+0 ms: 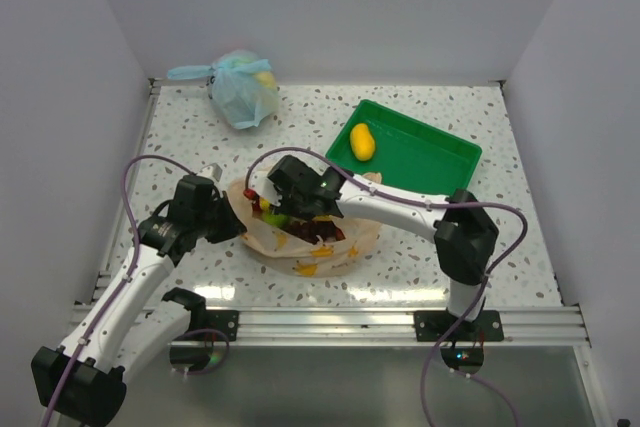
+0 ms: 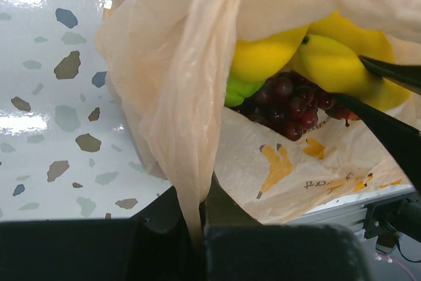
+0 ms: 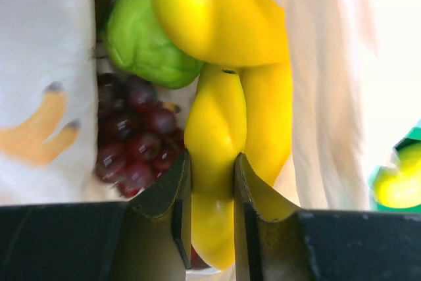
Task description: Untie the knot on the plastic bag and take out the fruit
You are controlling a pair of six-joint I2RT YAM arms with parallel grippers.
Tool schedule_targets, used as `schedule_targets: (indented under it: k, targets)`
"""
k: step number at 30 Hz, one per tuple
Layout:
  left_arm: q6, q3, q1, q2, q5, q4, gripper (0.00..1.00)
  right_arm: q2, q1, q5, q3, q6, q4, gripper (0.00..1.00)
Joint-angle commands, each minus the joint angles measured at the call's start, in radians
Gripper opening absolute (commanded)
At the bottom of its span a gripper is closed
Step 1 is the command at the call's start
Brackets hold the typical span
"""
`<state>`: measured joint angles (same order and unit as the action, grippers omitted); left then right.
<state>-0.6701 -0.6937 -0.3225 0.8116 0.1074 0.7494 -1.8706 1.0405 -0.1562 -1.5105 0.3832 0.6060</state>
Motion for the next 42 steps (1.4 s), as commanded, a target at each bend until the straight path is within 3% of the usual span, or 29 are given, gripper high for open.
schedule_targets:
  k: [1, 15, 26, 29, 37, 42]
  targets:
    - [-0.011, 0.0, 0.005, 0.001, -0.011, -0.018, 0.0, 0.161, 0.006, 0.151, -0.002, -0.026, 0.024, 0.0]
    - [-0.003, -0.036, 0.005, -0.005, -0.077, 0.022, 0.0, 0.332, -0.005, 0.494, 0.018, -0.058, 0.04, 0.0]
    - [-0.011, -0.02, 0.005, -0.02, -0.08, 0.027, 0.0, 0.501, -0.129, 0.57, 0.03, -0.369, -0.34, 0.0]
    - [-0.016, -0.009, 0.003, -0.028, -0.074, 0.024, 0.0, 0.554, -0.189, 0.52, 0.049, -0.45, -0.428, 0.0]
    - [-0.011, 0.01, 0.005, -0.028, -0.064, 0.016, 0.0, 0.562, -0.324, -0.004, 0.032, -0.415, -0.376, 0.0]
    - [-0.005, 0.01, 0.003, -0.026, -0.057, 0.016, 0.0, 0.458, -0.448, -0.081, 0.03, -0.383, -0.342, 0.0]
